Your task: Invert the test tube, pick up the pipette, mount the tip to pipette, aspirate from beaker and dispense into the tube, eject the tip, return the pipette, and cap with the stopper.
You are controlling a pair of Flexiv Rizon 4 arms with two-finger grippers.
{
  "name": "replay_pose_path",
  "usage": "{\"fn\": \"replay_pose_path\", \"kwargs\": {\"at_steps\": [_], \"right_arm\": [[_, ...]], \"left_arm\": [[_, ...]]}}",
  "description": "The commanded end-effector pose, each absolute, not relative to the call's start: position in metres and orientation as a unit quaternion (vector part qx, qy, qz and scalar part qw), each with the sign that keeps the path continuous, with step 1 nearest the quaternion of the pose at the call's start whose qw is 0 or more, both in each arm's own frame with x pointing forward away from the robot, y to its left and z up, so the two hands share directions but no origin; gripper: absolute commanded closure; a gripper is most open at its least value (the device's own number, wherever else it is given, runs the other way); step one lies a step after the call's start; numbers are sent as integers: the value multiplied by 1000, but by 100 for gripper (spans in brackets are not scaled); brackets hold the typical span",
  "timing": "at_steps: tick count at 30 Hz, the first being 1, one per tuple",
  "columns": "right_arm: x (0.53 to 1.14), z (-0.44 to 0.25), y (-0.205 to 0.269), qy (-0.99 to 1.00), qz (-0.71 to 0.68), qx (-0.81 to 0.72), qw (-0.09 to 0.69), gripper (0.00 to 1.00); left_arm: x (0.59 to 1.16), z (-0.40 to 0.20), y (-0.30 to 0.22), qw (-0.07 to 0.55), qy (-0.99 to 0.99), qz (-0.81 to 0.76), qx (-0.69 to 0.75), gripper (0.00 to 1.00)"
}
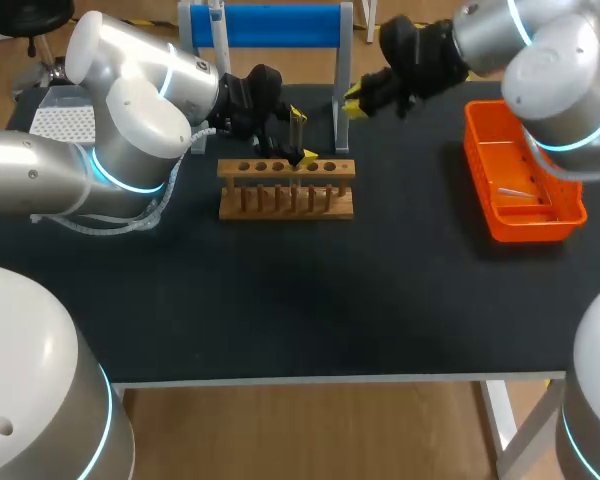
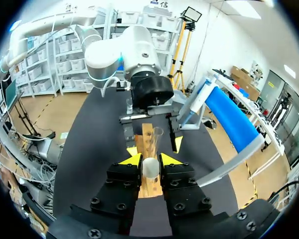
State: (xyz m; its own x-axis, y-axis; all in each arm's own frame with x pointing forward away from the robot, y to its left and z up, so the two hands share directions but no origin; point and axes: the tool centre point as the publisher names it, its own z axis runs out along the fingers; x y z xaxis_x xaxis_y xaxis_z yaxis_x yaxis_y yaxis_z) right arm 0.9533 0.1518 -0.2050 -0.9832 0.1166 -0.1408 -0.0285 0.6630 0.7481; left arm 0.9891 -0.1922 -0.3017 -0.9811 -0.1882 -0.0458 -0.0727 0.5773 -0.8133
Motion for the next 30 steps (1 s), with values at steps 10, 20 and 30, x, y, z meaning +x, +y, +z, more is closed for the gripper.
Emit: {"fn": "replay_pose_path", "kwargs": {"at_steps": [10,20,30], "right_arm": [[977,-200,186,921,387,-3,42,100],[981,-199,198,923,383,-12,41,100],[982,-201,205,925,379,-19,38,100]], "left_arm": [[990,-302,-193,62,886,-453,-73,0],[989,-302,-191,65,888,-449,-73,0],[987,-301,-183,74,891,-441,-78,0]]}}
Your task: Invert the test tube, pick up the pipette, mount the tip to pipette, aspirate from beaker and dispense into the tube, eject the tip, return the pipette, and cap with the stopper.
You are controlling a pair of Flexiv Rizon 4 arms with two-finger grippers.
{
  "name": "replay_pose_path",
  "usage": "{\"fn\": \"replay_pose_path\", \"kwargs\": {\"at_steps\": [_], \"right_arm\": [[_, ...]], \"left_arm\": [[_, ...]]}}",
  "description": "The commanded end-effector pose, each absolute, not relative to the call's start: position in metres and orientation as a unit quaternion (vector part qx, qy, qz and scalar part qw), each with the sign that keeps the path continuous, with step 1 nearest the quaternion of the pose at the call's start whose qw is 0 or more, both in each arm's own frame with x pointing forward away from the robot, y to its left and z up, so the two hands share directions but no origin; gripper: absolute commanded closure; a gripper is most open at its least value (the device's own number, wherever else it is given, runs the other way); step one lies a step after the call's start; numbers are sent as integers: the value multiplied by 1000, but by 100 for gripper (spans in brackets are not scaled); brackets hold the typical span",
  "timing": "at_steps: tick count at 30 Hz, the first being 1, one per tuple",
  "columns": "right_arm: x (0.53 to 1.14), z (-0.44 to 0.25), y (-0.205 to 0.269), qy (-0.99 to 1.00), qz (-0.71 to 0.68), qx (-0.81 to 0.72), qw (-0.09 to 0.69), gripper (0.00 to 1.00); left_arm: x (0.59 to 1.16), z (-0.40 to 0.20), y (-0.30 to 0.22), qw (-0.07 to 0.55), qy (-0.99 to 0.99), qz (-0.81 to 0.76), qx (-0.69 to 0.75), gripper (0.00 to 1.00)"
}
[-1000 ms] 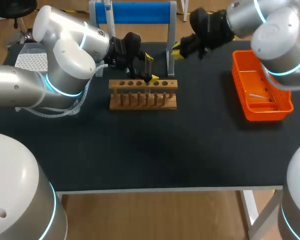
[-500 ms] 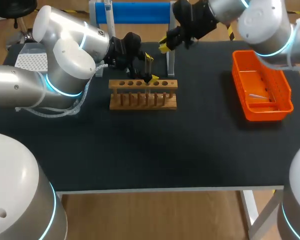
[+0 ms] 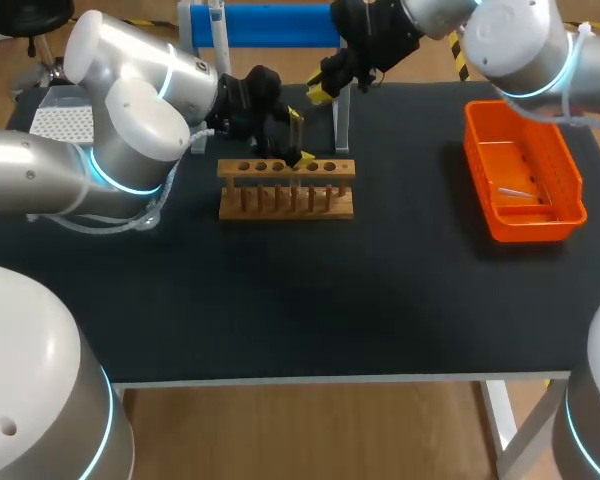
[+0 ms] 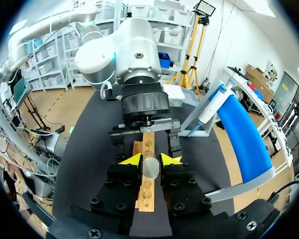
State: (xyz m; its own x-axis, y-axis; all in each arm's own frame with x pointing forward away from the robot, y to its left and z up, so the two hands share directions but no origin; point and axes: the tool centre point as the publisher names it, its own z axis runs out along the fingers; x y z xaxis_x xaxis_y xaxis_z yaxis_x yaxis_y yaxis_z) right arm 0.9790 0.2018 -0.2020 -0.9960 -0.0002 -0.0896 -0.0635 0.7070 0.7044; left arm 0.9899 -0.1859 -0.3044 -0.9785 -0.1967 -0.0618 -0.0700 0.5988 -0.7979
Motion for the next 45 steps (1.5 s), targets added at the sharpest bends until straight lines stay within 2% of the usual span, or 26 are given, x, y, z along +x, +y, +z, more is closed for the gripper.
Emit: {"fn": "replay_pose_path", "kwargs": {"at_steps": [1,45], "right_arm": [[982,-201,206,925,379,-19,37,100],[974,-222,228,924,381,-26,15,100]], "left_arm": [[987,-301,-182,75,891,-441,-79,0],[986,-300,-176,82,892,-436,-88,0]]}}
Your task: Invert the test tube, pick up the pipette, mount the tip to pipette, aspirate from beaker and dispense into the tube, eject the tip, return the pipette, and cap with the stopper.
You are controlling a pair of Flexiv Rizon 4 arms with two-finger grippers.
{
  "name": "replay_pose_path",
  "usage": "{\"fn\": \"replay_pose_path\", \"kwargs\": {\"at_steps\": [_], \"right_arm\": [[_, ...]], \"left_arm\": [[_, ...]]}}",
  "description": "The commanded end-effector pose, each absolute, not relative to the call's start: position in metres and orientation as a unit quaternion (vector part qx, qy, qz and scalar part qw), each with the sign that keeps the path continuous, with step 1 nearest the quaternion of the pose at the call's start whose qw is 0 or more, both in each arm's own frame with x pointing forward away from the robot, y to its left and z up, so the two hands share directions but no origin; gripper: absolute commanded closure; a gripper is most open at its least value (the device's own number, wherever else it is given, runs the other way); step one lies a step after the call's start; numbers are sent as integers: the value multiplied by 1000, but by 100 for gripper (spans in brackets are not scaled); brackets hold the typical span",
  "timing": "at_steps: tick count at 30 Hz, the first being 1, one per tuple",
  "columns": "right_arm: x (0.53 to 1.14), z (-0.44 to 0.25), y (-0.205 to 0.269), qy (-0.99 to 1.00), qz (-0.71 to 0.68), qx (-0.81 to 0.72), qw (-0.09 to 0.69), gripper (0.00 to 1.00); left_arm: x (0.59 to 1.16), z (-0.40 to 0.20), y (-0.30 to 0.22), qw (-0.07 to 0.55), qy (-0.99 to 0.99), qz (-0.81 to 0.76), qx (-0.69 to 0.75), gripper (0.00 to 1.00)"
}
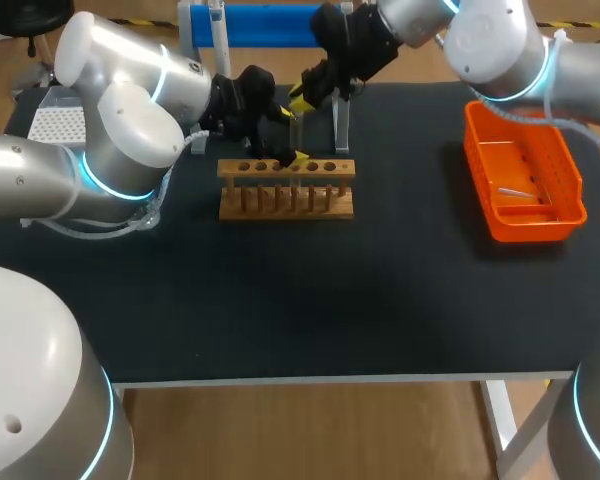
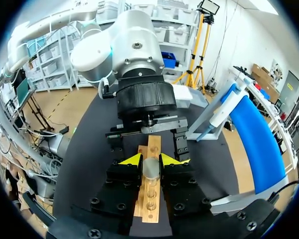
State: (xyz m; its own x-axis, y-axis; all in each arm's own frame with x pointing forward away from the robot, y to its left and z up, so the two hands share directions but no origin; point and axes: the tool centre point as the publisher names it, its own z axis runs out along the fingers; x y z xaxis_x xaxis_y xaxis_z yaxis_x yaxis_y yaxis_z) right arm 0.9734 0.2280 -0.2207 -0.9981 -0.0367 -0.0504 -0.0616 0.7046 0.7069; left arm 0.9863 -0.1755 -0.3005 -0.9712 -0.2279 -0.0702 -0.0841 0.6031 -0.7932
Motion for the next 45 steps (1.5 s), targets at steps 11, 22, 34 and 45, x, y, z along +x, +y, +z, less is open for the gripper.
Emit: {"fn": "replay_pose_path", "kwargs": {"at_steps": [11,22,34,45], "right_arm": [[973,-230,229,926,377,-26,12,100],[976,-217,229,921,387,-27,24,100],[977,-216,231,921,388,-29,26,100],[977,-221,232,923,383,-29,25,100]], "left_arm": [[986,-300,-176,82,892,-436,-88,0],[986,-300,-176,82,892,-436,-88,0],[986,-300,-176,82,892,-436,-88,0],[986,-300,-176,82,892,-436,-88,0]]}}
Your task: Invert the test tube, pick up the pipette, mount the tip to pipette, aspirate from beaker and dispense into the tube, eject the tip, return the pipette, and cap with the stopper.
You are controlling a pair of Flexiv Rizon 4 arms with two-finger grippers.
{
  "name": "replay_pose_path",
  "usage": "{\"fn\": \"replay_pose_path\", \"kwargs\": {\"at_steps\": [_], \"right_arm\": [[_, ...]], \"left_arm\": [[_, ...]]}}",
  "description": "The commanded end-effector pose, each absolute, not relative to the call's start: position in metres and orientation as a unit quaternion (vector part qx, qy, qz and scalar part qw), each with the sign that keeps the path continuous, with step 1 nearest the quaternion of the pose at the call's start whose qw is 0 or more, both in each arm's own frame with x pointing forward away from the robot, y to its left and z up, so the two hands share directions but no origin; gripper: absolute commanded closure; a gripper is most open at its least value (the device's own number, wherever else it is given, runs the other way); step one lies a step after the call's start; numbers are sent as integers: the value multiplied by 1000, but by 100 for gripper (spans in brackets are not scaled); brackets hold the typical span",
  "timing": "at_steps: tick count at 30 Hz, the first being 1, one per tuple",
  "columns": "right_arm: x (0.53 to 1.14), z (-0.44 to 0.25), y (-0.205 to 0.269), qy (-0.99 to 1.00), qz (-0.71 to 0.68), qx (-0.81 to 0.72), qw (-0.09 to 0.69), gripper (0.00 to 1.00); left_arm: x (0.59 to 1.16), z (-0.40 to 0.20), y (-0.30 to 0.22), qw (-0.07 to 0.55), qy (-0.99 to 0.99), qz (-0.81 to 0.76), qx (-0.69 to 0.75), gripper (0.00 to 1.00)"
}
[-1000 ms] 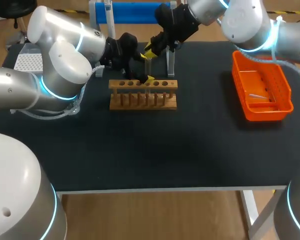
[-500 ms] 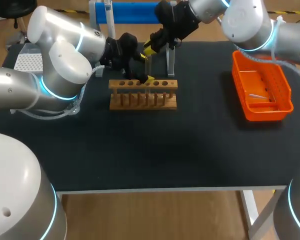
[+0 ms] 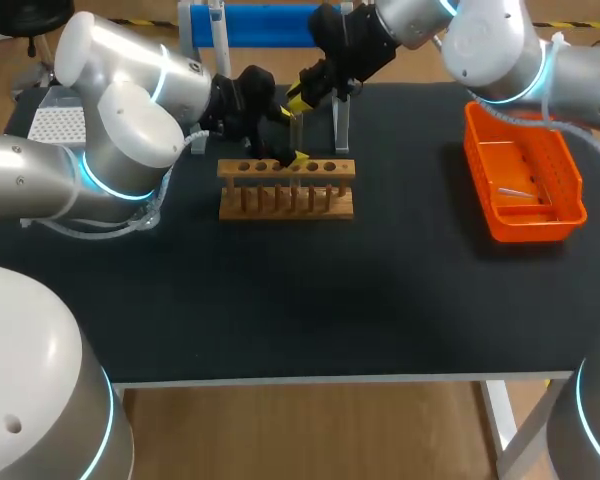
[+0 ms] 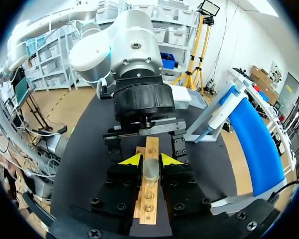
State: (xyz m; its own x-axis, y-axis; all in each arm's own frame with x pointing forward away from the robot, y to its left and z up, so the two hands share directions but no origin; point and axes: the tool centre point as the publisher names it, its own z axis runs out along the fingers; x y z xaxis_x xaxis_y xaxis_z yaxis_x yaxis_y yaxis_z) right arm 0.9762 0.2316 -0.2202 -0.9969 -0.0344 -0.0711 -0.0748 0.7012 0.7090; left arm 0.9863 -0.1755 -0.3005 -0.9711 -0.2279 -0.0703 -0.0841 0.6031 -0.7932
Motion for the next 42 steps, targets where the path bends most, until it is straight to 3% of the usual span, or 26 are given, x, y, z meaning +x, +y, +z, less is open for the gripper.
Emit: {"fn": "replay_pose_path", "kwargs": {"at_steps": [1,22,24,25,38,39,40,42], "right_arm": [[978,-222,231,923,383,-28,25,100],[967,-247,228,926,378,-20,8,100],[966,-251,226,925,380,-13,6,56],[965,-252,225,923,385,-9,5,0],[957,-234,192,866,499,-18,27,3],[956,-232,191,861,507,-21,27,34],[955,-229,189,855,517,-25,29,51],[953,-225,188,840,540,-33,24,100]], "left_arm": [[986,-300,-176,82,892,-436,-88,0],[986,-300,-176,82,892,-436,-88,0],[986,-300,-176,82,892,-436,-88,0],[986,-300,-176,82,892,-436,-88,0],[986,-300,-176,82,892,-436,-88,0],[986,-300,-176,82,892,-436,-88,0],[986,-300,-176,82,892,-436,-88,0],[986,-300,-176,82,892,-436,-88,0]]}}
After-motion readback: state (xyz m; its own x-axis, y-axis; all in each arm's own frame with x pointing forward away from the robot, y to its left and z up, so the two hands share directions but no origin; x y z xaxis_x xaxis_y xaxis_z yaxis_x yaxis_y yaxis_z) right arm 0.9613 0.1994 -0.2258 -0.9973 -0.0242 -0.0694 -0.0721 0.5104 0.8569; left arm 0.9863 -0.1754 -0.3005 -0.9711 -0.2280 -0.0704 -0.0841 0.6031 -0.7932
